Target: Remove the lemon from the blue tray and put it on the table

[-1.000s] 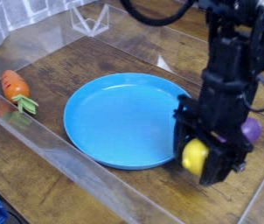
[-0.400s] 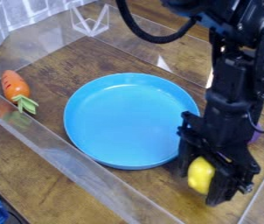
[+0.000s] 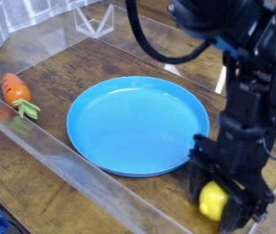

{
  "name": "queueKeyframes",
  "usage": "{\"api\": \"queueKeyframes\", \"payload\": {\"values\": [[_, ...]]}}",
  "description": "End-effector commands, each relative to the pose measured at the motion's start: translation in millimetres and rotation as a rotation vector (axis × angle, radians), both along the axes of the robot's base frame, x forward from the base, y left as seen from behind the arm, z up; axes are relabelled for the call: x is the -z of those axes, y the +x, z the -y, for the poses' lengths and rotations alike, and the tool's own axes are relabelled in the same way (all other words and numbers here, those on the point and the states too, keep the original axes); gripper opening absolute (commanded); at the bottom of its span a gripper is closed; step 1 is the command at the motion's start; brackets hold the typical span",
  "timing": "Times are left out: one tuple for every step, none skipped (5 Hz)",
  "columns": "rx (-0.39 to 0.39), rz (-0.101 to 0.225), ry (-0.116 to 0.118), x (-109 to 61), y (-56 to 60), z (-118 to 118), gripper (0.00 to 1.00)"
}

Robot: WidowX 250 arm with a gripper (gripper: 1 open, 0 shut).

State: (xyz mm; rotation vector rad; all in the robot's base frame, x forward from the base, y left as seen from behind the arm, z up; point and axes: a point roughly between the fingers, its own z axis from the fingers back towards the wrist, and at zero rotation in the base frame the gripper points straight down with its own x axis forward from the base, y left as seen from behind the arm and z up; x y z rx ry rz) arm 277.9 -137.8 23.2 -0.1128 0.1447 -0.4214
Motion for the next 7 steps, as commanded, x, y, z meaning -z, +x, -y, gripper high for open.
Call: {"api": "queueKeyframes", "payload": {"values": [[0.008,0.026,-0.015,-3.9,2.1,9,0.0],[0.0,0.027,-0.019,-0.4,2.5,11,0.0],[-0.009,0.029,-0.021,1.9,3.1,14,0.0],[-0.018,0.029,-0.022,3.7,3.7,16,1.0],[-0.028,0.027,-0.014,4.7,5.2,17,0.0],[-0.045,0.03,-0.008,5.9,7.4,18,0.0],[-0.06,0.032,-0.002,6.6,9.4,18,0.0]]}}
